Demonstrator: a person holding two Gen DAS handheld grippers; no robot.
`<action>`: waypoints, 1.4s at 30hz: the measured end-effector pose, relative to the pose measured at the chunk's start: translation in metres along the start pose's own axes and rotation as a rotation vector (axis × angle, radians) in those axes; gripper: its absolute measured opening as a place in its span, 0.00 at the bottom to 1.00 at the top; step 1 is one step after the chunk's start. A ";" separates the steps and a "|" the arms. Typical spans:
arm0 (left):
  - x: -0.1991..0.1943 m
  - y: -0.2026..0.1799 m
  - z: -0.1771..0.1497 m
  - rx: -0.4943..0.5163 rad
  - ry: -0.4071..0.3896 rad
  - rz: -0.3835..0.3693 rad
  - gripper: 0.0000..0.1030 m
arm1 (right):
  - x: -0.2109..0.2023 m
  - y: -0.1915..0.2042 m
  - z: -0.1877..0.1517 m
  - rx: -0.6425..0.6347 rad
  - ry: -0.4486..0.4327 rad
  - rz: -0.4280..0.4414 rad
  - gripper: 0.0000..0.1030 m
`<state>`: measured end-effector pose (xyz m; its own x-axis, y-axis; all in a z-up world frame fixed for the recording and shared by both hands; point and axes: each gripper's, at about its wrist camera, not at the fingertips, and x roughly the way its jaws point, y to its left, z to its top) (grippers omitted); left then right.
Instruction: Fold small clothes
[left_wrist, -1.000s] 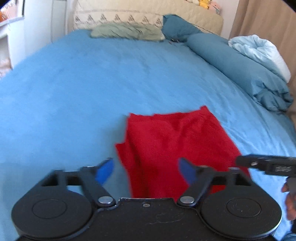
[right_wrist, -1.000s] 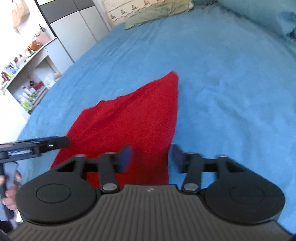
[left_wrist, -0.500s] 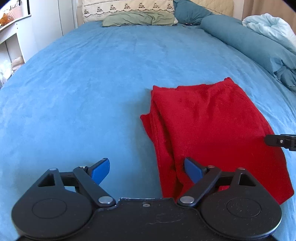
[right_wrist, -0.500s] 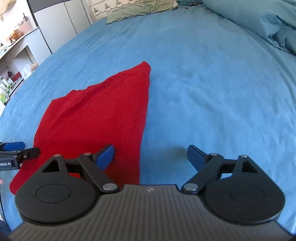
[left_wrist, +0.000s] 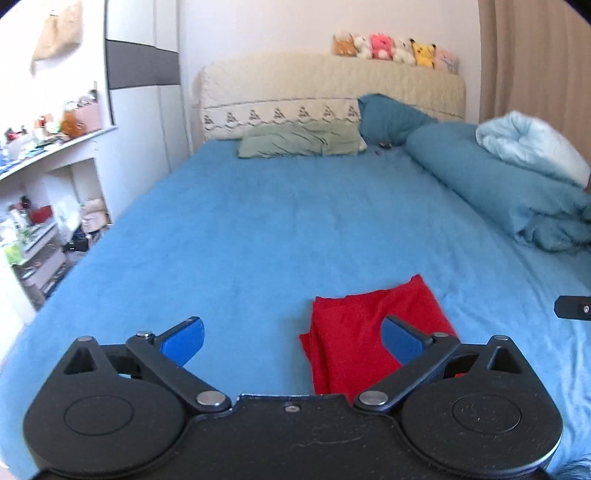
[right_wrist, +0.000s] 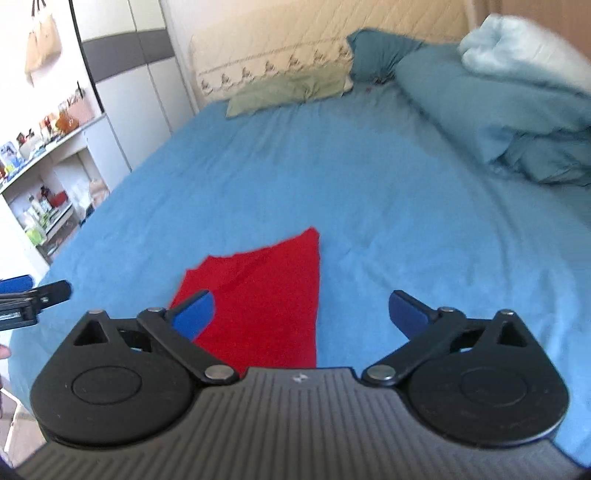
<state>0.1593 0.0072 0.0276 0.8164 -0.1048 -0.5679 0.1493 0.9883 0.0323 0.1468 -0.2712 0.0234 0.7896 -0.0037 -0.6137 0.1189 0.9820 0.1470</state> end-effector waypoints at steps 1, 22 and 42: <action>-0.011 0.000 0.000 -0.005 0.005 0.010 1.00 | -0.014 0.005 -0.001 -0.016 -0.003 -0.018 1.00; -0.114 -0.032 -0.087 0.031 0.071 0.034 1.00 | -0.110 0.037 -0.114 -0.096 0.156 -0.130 1.00; -0.121 -0.047 -0.089 0.081 0.034 0.015 1.00 | -0.121 0.030 -0.123 -0.080 0.159 -0.146 1.00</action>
<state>0.0038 -0.0163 0.0214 0.7999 -0.0845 -0.5942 0.1824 0.9774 0.1065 -0.0195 -0.2182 0.0071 0.6619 -0.1235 -0.7394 0.1720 0.9850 -0.0106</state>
